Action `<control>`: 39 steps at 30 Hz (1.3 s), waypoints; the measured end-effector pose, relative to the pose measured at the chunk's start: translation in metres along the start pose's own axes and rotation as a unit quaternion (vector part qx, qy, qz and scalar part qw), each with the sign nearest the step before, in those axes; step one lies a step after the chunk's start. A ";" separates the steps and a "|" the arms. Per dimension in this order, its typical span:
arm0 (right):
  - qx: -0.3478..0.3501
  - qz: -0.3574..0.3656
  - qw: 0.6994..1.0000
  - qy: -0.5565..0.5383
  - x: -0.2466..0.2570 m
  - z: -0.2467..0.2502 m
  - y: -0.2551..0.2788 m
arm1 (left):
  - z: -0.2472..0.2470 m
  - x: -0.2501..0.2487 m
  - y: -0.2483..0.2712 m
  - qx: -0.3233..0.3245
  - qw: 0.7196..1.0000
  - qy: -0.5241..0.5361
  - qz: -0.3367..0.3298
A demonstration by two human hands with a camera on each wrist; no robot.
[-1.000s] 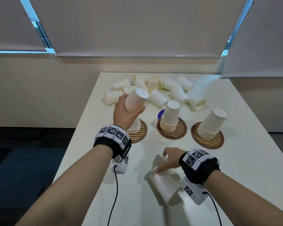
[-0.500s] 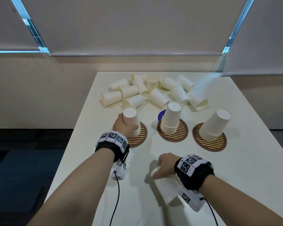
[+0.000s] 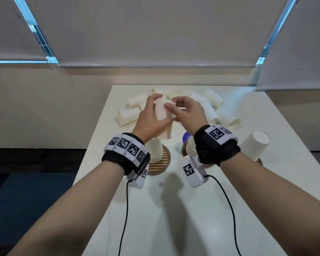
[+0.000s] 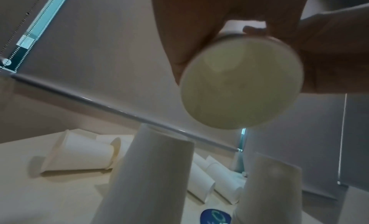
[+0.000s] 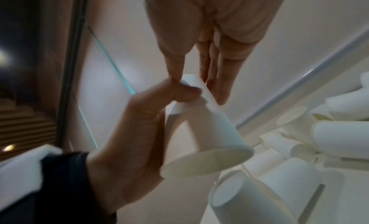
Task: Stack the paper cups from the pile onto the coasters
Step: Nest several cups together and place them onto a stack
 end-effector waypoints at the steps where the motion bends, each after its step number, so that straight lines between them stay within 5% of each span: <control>1: 0.010 0.000 1.000 -0.006 0.000 -0.005 -0.001 | 0.002 0.001 -0.003 -0.009 1.000 -0.012 -0.008; 7: 0.025 0.018 0.998 0.054 -0.022 -0.018 -0.007 | 0.013 0.035 0.000 -0.054 0.998 -0.010 -0.018; 13: 0.103 -0.081 0.979 0.156 -0.060 -0.027 -0.012 | 0.006 0.082 0.014 -0.002 0.998 -0.036 0.048; 17: 0.120 -0.124 0.971 0.166 -0.075 -0.033 -0.022 | 0.020 0.084 -0.013 -0.089 0.992 0.057 0.062; 20: 0.125 -0.129 0.967 0.181 -0.080 -0.039 -0.036 | 0.035 0.093 -0.046 -0.136 0.985 -0.009 0.106; 26: 0.205 -0.146 0.939 0.235 -0.090 -0.055 -0.057 | 0.022 0.129 -0.080 0.167 0.945 -0.159 0.234; 29: 0.223 -0.156 0.929 0.252 -0.096 -0.062 -0.064 | 0.010 0.134 -0.083 0.234 0.923 -0.143 0.271; 31: 0.213 -0.153 0.929 0.263 -0.098 -0.065 -0.069 | 0.006 0.140 -0.086 0.215 0.928 -0.112 0.285; 35: 0.163 -0.121 0.933 0.299 -0.099 -0.068 -0.082 | 0.016 0.139 -0.099 0.055 0.971 -0.060 0.223; 39: 0.168 -0.099 0.914 0.355 -0.096 -0.075 -0.093 | 0.013 0.110 -0.105 0.097 0.981 0.028 0.166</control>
Point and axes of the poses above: each hand's wrist, its own y-axis away from the middle knuckle, its own z-axis out of the back of the hand, x = y × z, the point moved 4 cm from there along -y, towards the middle knuckle, and after that the axes turned 3 degrees about y, right-handed, at the moved point
